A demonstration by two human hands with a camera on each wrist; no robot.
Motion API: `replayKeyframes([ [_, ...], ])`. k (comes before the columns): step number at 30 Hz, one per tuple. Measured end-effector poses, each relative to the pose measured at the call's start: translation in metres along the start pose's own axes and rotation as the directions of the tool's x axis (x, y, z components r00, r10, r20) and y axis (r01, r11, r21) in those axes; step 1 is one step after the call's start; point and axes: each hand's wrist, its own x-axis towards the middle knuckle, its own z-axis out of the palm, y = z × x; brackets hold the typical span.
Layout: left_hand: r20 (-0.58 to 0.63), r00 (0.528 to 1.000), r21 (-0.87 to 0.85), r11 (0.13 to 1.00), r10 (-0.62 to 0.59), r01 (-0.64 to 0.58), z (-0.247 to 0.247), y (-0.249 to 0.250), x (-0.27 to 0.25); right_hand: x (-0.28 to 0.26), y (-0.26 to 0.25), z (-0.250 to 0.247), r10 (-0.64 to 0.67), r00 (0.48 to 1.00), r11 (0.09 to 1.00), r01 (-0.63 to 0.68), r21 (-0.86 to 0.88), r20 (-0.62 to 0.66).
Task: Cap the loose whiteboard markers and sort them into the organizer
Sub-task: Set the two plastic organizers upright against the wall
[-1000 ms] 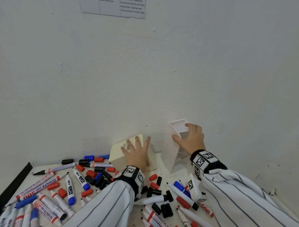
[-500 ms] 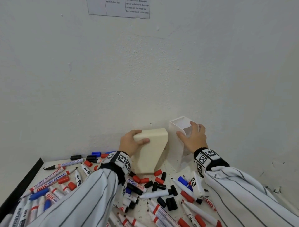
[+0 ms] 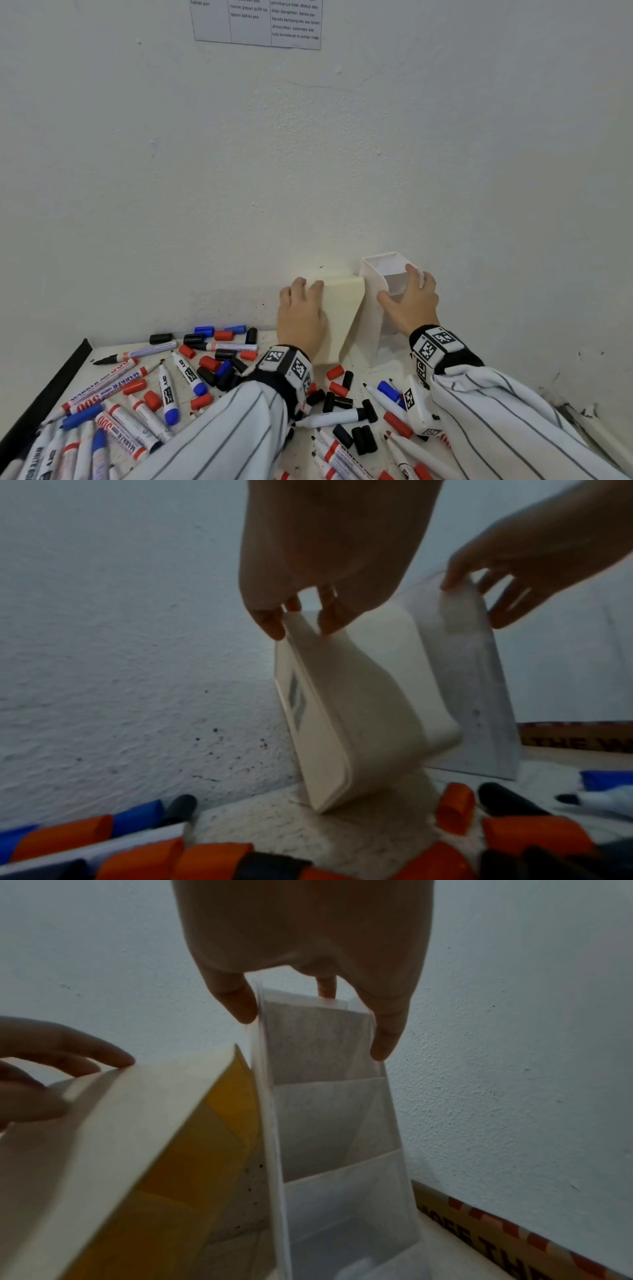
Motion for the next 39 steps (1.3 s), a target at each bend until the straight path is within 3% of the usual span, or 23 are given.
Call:
replayKeyframes([
  [4, 0.133, 0.982, 0.044, 0.991, -0.134, 0.129, 0.028, 0.016, -0.009, -0.003, -0.001, 0.004, -0.010, 1.000, 1.000, 0.010, 0.025, -0.029],
  [8, 0.115, 0.969, 0.079, 0.975, -0.217, 0.209, 0.044, 0.024, -0.006, -0.001, 0.003, 0.003, 0.005, 0.998, 0.988, 0.005, 0.153, -0.064],
  [10, 0.169, 0.952, 0.077, 0.966, -0.255, 0.245, 0.040, 0.029, -0.005, -0.001, 0.008, 0.004, 0.009, 0.999, 0.982, 0.000, 0.187, -0.045],
  [14, 0.268, 0.944, 0.012, 0.980, -0.193, 0.197, 0.027, 0.026, -0.005, -0.003, 0.014, 0.003, 0.070, 0.998, 0.959, -0.069, 0.274, 0.006],
  [18, 0.194, 0.978, -0.134, 0.985, -0.077, 0.104, 0.019, 0.008, 0.002, -0.001, 0.013, 0.005, 0.089, 0.996, 0.955, -0.089, 0.283, 0.013],
  [21, 0.249, 0.961, -0.194, 0.966, -0.121, 0.172, 0.020, 0.004, 0.001, -0.003, 0.011, 0.009, 0.109, 0.994, 0.946, -0.107, 0.306, 0.009],
  [25, 0.336, 0.910, -0.067, 0.958, -0.243, 0.280, 0.023, 0.002, 0.001, -0.003, 0.010, 0.014, 0.116, 0.993, 0.945, -0.109, 0.309, -0.005],
  [31, 0.354, 0.893, 0.109, 0.960, -0.279, 0.256, 0.027, 0.013, 0.002, -0.002, 0.010, 0.012, 0.102, 0.995, 0.948, -0.099, 0.304, 0.008],
  [39, 0.216, 0.946, -0.257, 0.921, -0.239, 0.292, 0.026, -0.008, -0.003, -0.003, 0.014, 0.013, 0.090, 0.996, 0.956, -0.088, 0.279, 0.003],
])
